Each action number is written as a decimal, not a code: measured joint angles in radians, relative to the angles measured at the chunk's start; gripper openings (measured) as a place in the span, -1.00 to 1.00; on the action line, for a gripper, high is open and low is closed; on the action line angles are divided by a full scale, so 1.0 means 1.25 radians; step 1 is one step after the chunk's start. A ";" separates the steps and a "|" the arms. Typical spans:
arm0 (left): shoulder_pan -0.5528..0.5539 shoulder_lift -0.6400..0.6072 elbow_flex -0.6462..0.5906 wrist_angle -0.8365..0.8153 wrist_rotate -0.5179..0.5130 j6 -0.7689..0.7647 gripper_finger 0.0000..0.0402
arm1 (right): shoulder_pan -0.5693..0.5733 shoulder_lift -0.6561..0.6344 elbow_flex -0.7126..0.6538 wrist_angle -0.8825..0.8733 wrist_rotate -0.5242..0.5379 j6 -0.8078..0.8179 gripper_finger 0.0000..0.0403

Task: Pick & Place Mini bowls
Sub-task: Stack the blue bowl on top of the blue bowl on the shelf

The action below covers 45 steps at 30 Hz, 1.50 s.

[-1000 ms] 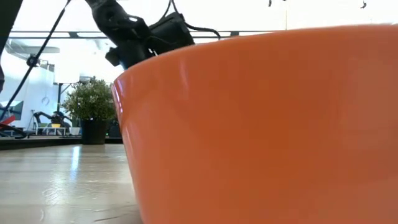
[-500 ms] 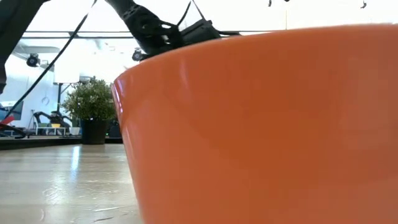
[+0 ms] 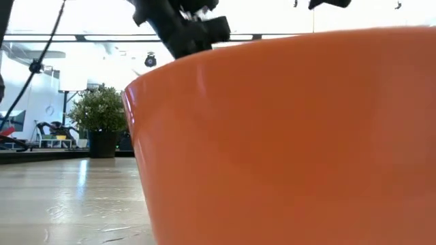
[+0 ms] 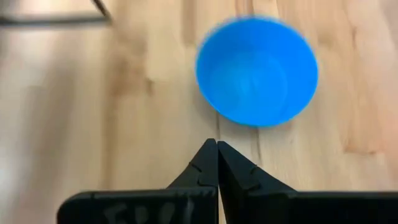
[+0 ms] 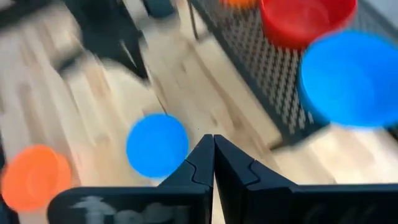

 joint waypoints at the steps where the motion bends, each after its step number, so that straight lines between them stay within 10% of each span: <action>1: 0.000 -0.024 -0.003 0.001 -0.012 -0.007 -1.00 | 0.000 0.000 -0.006 -0.021 -0.001 0.003 -0.96; 20: -0.005 -0.380 -0.005 -0.068 -0.151 -0.042 -1.00 | 0.000 0.019 -0.258 0.114 -0.102 0.267 -0.46; 45: -0.005 -0.422 -0.006 -0.132 -0.182 -0.032 -1.00 | -0.001 0.384 -0.286 0.222 -0.204 0.252 -0.27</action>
